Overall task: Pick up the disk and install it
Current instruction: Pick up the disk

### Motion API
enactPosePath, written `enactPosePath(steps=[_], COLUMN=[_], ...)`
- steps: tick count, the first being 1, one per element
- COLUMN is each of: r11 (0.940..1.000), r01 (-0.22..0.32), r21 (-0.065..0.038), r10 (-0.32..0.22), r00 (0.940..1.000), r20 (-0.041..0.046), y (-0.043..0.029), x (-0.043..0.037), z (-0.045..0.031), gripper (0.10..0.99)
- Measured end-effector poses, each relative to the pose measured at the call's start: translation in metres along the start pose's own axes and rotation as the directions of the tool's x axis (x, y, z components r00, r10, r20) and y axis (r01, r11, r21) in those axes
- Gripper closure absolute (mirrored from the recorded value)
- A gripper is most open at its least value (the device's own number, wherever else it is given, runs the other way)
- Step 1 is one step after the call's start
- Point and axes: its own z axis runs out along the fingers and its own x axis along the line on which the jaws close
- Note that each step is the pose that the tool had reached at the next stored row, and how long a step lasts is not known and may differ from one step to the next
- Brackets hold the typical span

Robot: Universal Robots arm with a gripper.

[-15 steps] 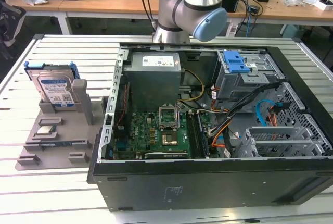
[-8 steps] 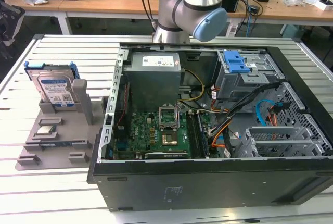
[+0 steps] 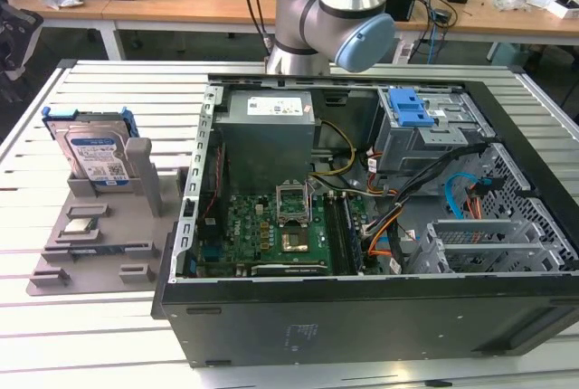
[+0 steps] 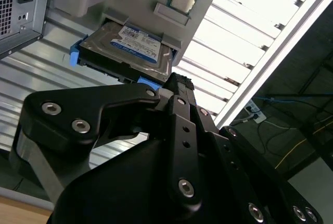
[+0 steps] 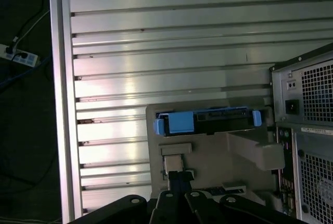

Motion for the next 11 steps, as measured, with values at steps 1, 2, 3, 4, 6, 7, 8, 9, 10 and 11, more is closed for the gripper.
enactPosePath(steps=[1,2,3,4,6,7,8,9,10,11], r11=[1.0000,0.9994,0.9985,0.9975,0.9907,0.9859,0.9794,0.9717,0.9671,0.9636], r01=[0.010,0.035,0.055,0.071,0.136,0.167,0.202,0.236,0.254,0.267], r21=[0.000,-0.001,-0.001,-0.002,-0.003,-0.004,-0.006,-0.007,-0.007,-0.008], r10=[-0.010,-0.035,-0.055,-0.071,-0.136,-0.167,-0.202,-0.236,-0.254,-0.267], r00=[1.0000,0.9994,0.9985,0.9975,0.9907,0.9859,0.9794,0.9717,0.9671,0.9635], r20=[-0.0005,-0.0017,-0.0025,-0.0031,-0.0059,-0.0072,-0.0086,-0.0099,-0.0106,-0.0112], y=[0.0000,0.0000,0.0000,0.0000,0.0000,0.0000,0.0000,0.0000,0.0000,0.0000], x=[0.0001,0.0001,0.0000,0.0000,0.0000,0.0000,0.0000,0.0000,0.0000,0.0000], z=[0.0000,-0.0001,0.0000,0.0000,0.0000,0.0000,0.0000,0.0000,0.0000,0.0000], gripper=[0.980,0.980,0.980,0.980,0.980,0.980,0.980,0.980,0.980,0.980])
